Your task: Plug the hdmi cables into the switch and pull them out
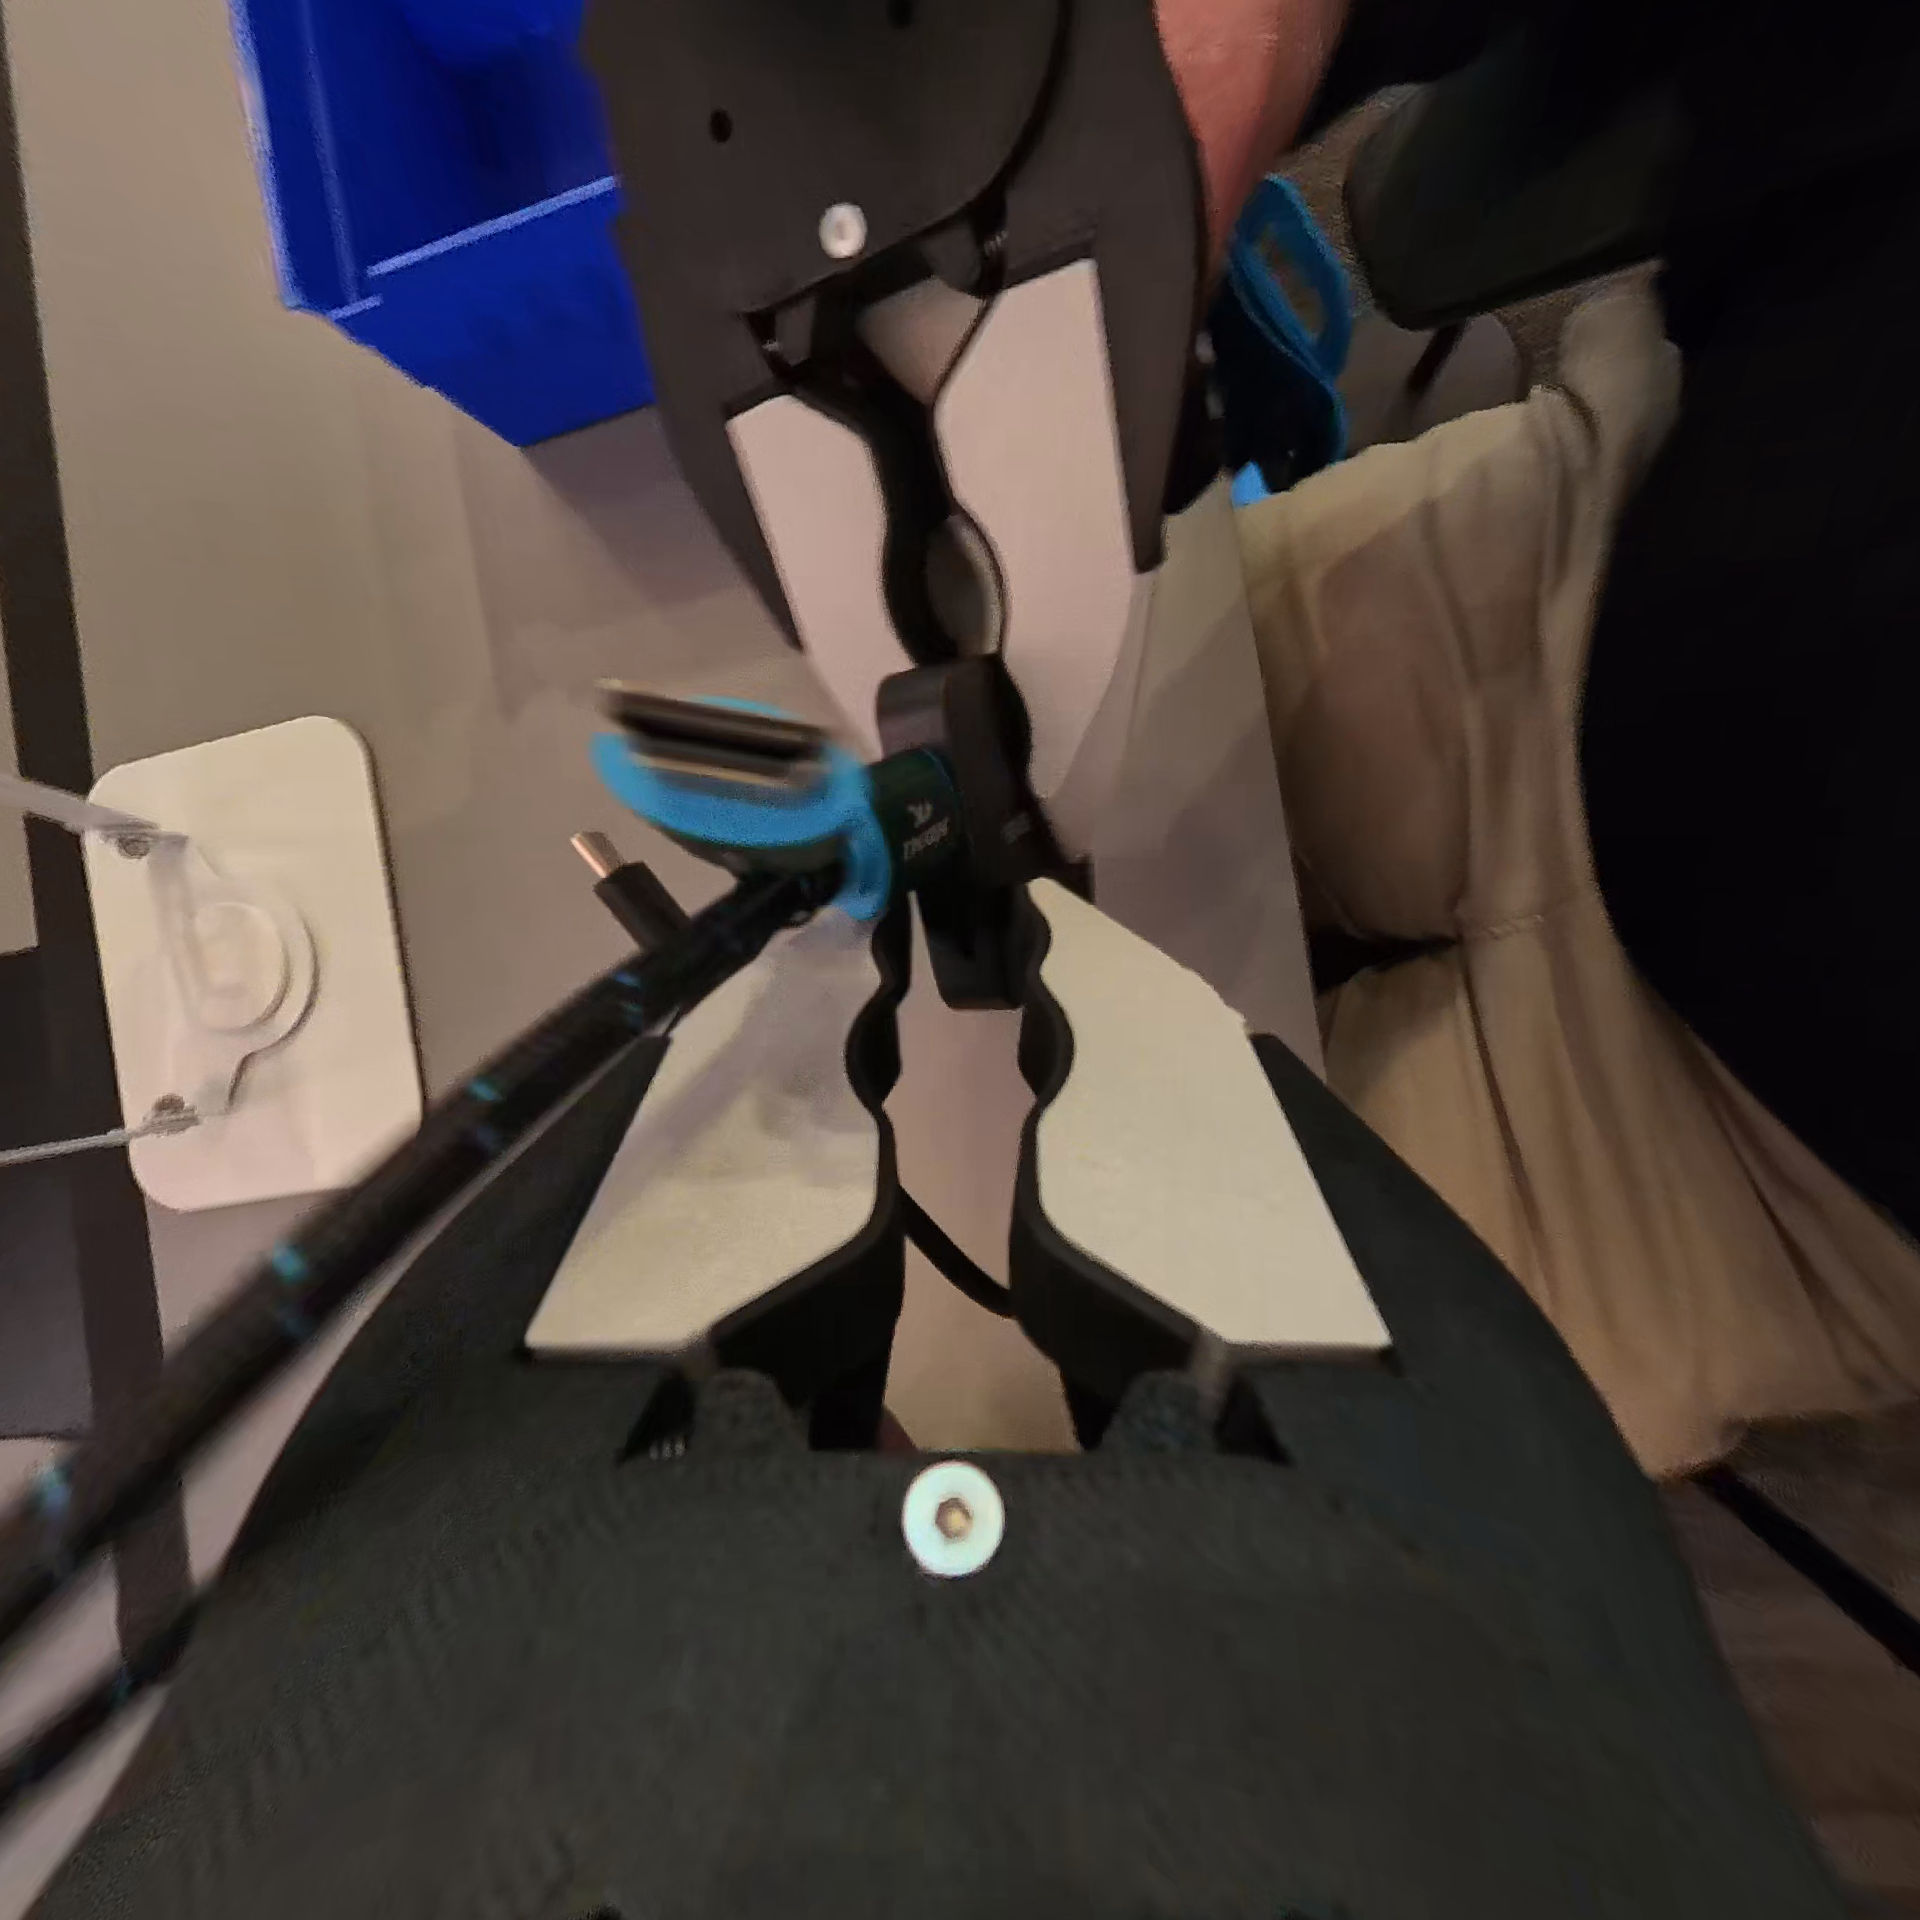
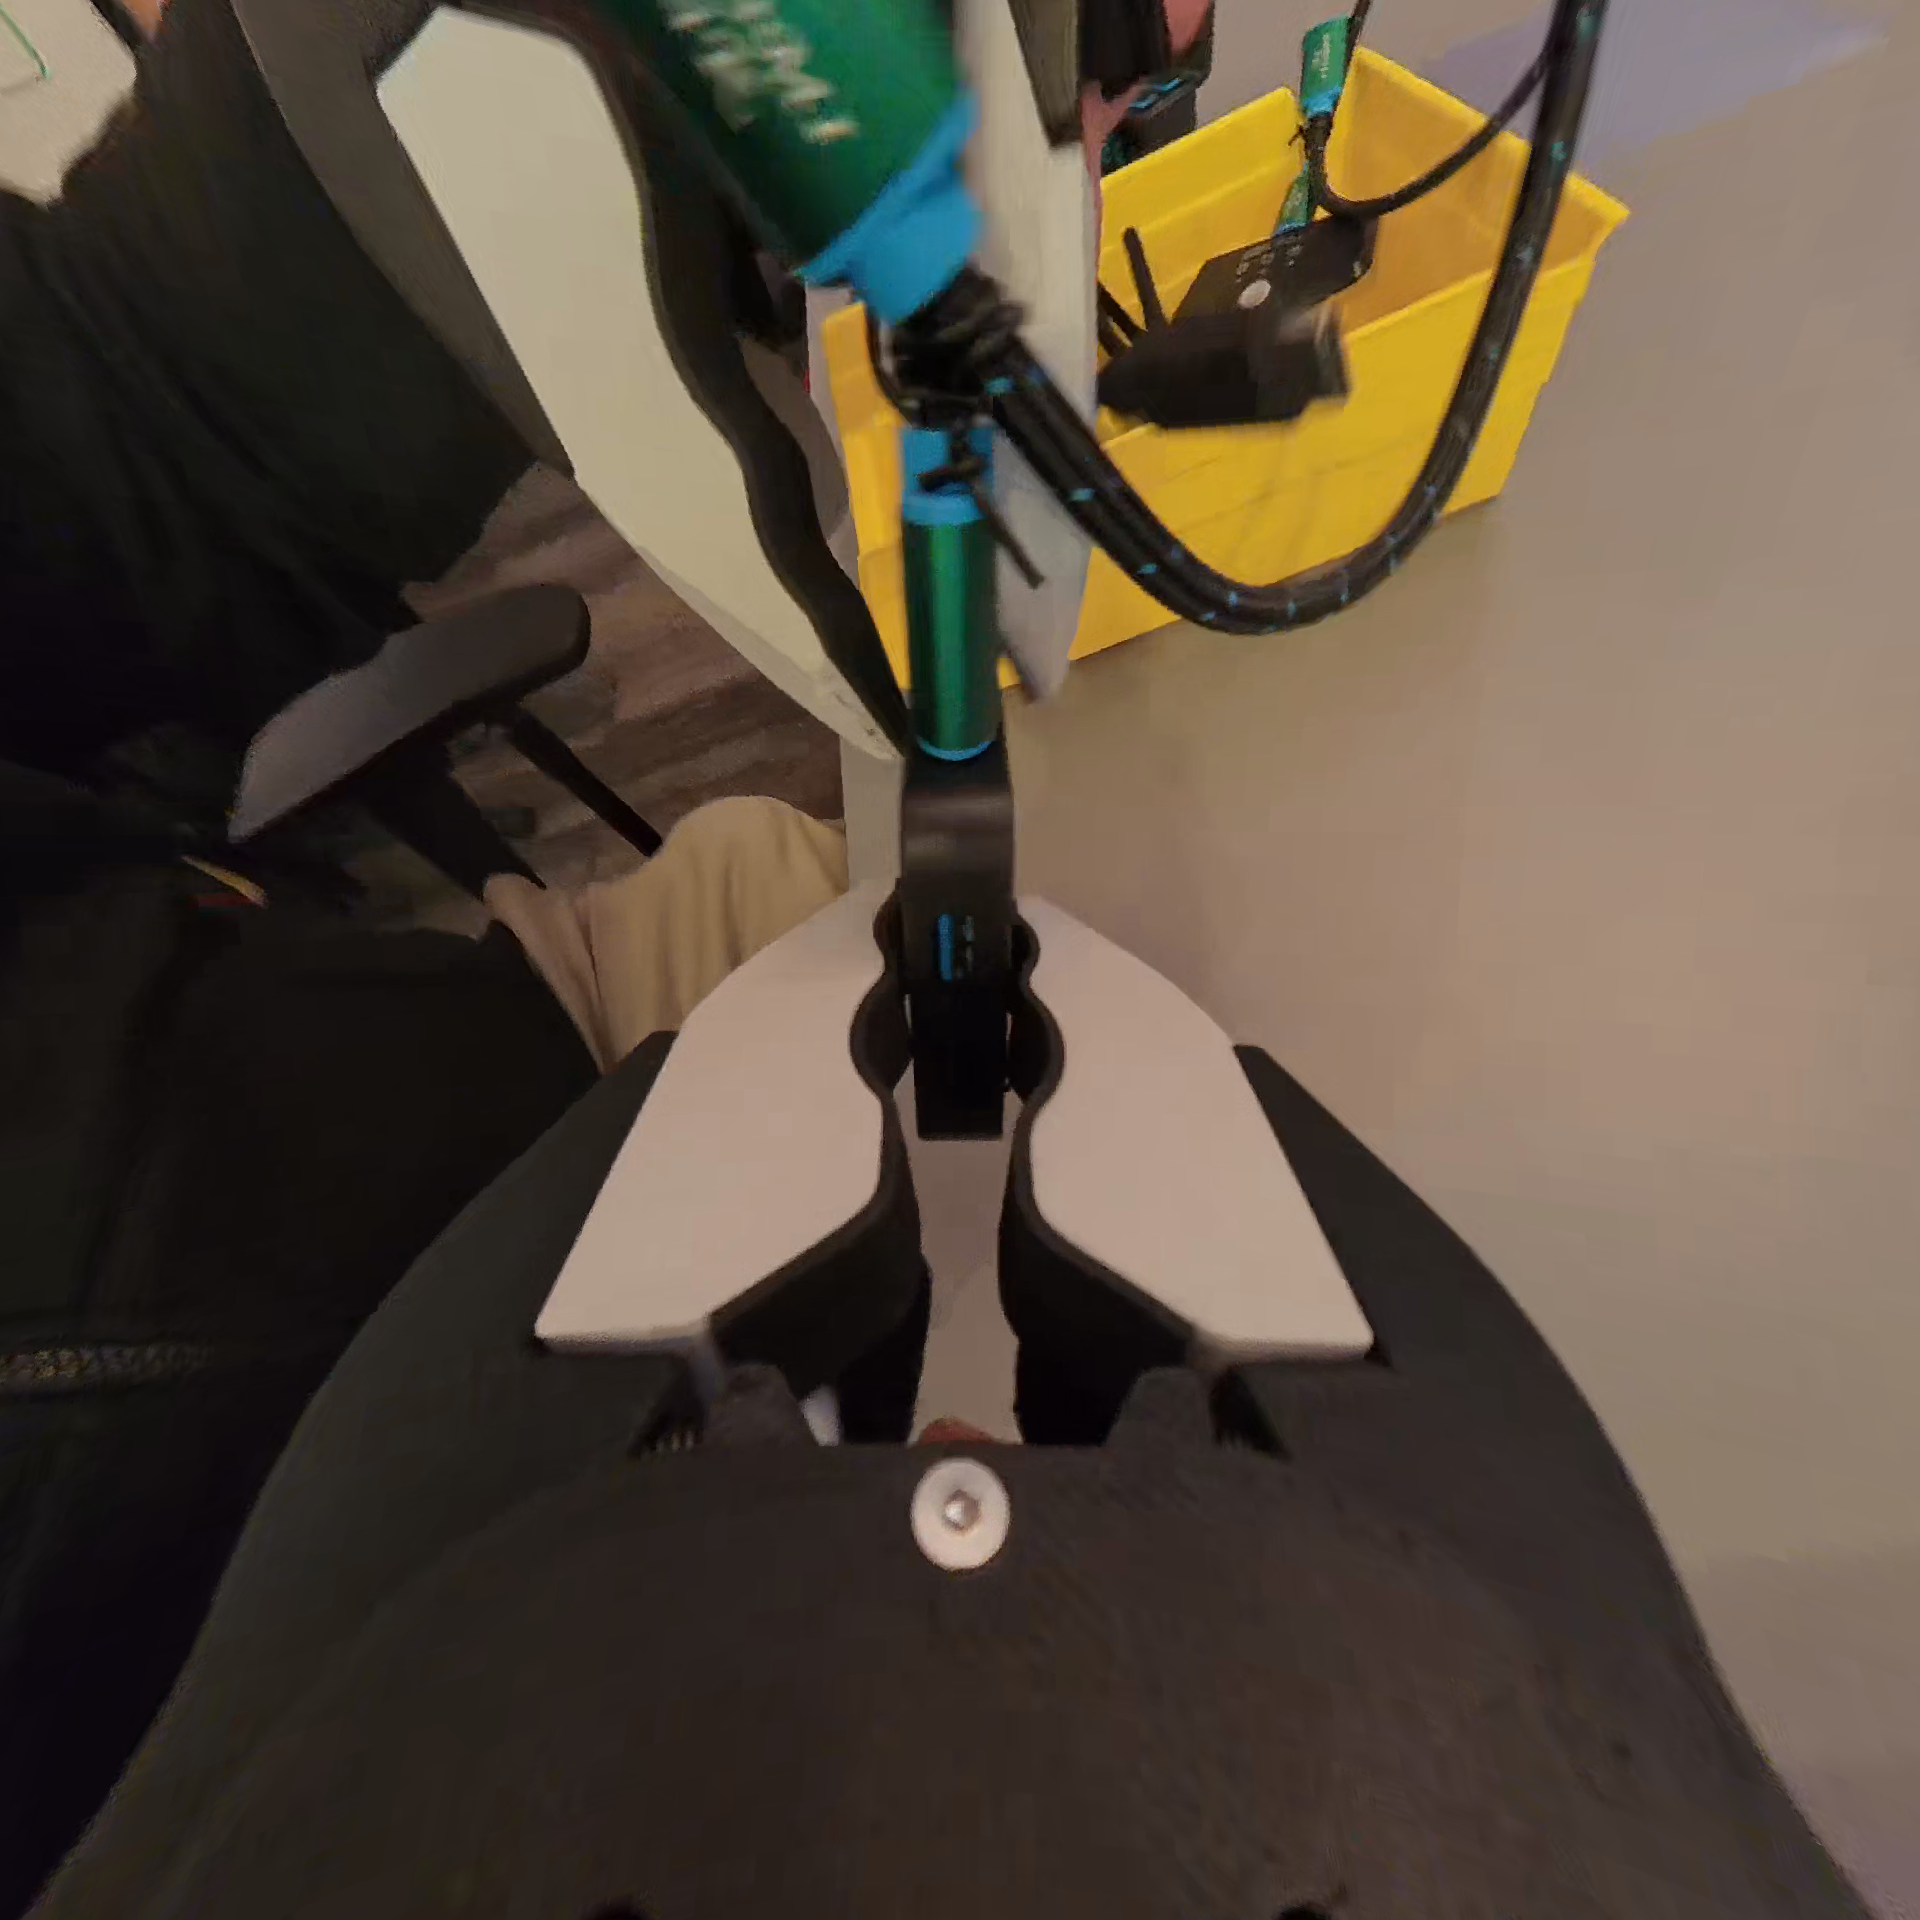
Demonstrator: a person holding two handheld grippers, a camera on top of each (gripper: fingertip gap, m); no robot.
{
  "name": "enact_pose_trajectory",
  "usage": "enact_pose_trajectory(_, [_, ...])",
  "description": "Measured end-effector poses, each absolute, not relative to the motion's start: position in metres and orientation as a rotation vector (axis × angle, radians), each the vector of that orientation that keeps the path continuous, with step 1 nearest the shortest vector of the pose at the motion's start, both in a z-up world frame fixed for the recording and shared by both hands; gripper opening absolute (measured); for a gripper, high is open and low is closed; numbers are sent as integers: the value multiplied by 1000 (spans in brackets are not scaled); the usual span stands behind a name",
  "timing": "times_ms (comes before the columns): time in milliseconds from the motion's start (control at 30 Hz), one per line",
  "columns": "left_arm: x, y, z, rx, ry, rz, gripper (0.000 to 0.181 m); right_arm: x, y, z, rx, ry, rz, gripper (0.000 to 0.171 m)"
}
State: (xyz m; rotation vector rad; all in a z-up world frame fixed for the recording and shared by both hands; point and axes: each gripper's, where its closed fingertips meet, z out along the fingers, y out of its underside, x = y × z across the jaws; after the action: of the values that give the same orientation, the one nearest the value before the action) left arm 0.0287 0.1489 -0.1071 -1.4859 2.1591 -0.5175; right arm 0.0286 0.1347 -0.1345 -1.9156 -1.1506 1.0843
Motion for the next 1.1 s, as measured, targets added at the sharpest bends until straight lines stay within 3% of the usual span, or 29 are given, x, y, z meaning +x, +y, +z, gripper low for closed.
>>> enact_pose_trajectory(133, [30,183,-105,-1544,1965,-351,50,40,147,-134,-1939,-933,1259,12])
enact_pose_trajectory(300, [34,187,-90,-1392,1745,-177,57,54,165,-128,-1903,-661,1395,12])
enact_pose_trajectory(500, [50,179,-112,-1094,1651,312,73,57,175,-126,-1869,-433,1533,12])
enact_pose_trajectory(633, [59,189,-120,-886,1597,614,67,48,170,-126,-1867,-379,1605,13])
enact_pose_trajectory(800, [63,193,-125,-774,1523,697,33,43,167,-123,-1845,-314,1691,15])
enact_pose_trajectory(1000, [59,192,-125,-741,1476,646,30,40,164,-123,-1823,-335,1733,18])
enact_pose_trajectory(1100, [57,189,-123,-751,1475,579,19,43,156,-109,-1745,-373,1878,37])
